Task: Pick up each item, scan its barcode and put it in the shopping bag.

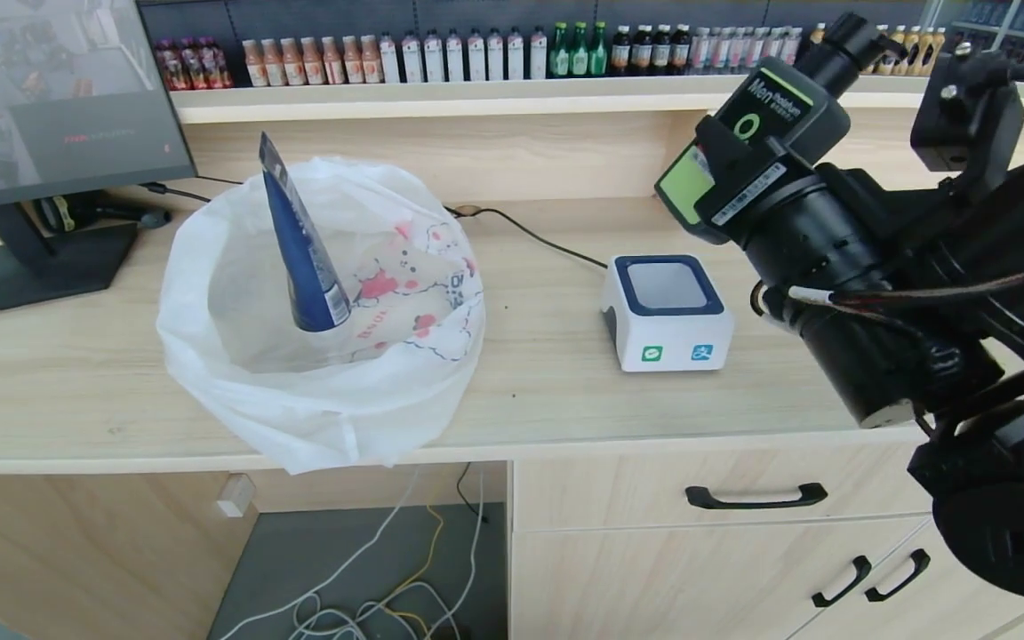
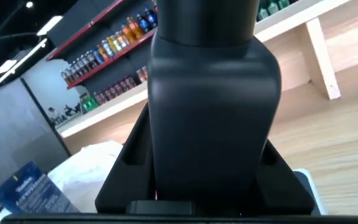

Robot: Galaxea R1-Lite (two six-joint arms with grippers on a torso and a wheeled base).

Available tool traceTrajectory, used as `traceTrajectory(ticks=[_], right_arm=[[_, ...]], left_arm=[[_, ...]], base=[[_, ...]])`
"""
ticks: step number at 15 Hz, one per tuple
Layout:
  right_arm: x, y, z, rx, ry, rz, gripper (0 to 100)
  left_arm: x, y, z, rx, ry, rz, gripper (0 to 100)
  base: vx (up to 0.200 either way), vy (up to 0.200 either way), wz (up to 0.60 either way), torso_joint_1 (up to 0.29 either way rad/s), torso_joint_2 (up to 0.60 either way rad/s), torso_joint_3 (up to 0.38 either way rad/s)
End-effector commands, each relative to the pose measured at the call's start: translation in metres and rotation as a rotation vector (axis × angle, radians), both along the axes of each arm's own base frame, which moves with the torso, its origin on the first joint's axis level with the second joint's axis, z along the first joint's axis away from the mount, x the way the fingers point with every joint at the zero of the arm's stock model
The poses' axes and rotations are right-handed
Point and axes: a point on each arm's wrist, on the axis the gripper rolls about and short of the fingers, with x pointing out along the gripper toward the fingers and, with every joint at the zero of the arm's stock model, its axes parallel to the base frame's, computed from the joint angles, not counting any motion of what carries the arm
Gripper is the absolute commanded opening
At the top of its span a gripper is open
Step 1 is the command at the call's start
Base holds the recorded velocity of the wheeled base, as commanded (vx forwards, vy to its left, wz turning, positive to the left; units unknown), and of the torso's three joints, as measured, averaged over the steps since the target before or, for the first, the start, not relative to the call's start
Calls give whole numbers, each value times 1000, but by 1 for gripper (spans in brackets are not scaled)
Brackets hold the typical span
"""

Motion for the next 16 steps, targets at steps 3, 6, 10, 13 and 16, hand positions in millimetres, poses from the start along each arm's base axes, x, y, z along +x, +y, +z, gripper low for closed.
traceTrajectory(ticks=[3, 6, 10, 13, 16], right_arm=[[6, 8, 20, 174, 116, 62, 0], [13, 13, 21, 275, 258, 119, 0], [20, 19, 12, 378, 437, 146, 0], [26, 23, -3, 426, 530, 140, 0], [30, 23, -7, 428, 545, 134, 0]], left_arm=[[0, 0, 0, 0, -1, 0, 100], [0, 0, 0, 0, -1, 0, 100], [0, 0, 0, 0, -1, 0, 100], [0, 0, 0, 0, -1, 0, 100], [0, 0, 0, 0, -1, 0, 100]], base=[[0, 0, 0, 0, 0, 0], [0, 0, 0, 0, 0, 0], [0, 0, 0, 0, 0, 0], [0, 0, 0, 0, 0, 0], [0, 0, 0, 0, 0, 0]])
